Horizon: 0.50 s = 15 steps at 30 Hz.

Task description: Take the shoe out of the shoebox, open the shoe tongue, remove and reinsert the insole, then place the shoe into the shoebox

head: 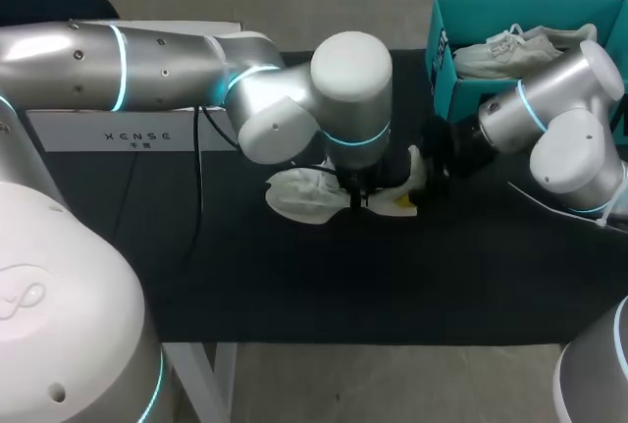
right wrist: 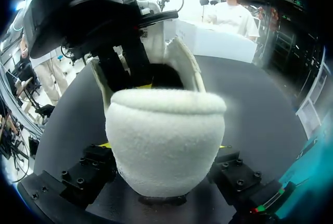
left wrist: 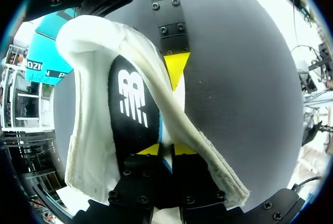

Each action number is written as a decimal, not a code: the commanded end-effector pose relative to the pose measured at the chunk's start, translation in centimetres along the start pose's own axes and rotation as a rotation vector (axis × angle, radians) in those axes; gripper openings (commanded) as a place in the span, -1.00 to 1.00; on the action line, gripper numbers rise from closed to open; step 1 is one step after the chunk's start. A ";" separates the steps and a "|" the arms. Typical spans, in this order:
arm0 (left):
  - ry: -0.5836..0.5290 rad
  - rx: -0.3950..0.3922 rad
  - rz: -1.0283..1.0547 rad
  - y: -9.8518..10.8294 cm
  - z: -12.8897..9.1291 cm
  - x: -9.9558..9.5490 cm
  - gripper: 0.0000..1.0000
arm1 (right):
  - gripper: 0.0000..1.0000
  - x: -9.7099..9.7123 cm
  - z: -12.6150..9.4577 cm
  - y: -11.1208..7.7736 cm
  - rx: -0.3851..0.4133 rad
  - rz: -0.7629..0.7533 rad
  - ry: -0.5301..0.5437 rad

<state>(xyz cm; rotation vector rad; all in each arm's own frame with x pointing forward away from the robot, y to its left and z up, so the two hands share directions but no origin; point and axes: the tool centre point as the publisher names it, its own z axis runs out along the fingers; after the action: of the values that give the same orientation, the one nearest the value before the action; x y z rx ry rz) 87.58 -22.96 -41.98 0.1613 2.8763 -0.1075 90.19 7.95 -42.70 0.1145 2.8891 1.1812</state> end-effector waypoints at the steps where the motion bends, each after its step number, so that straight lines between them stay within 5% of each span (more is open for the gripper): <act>1: -0.002 -0.008 0.002 -0.3 4.2 -0.9 0.98 | -1.00 0.0 0.4 -0.1 0.000 0.000 0.003; 3: 0.014 -0.002 -0.001 -0.2 5.0 -0.9 -0.11 | -1.00 0.0 0.4 -0.1 0.000 0.000 0.003; 5: 0.022 0.007 0.000 -0.2 5.4 -0.9 -0.50 | -1.00 0.0 0.4 -0.1 0.000 0.000 0.003; 6: 0.030 0.007 0.000 -0.2 5.6 -0.8 -0.97 | -1.00 0.0 0.4 -0.1 0.000 0.000 0.003; 15: 0.119 0.008 -0.006 0.0 5.3 0.4 -1.00 | -1.00 0.0 0.4 -0.1 0.000 0.000 0.003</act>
<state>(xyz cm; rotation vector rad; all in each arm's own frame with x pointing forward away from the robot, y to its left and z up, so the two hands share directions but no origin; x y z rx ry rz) 87.18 -22.82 -41.99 0.1596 2.9681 -0.1248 90.22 7.92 -42.68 0.1143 2.8899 1.1824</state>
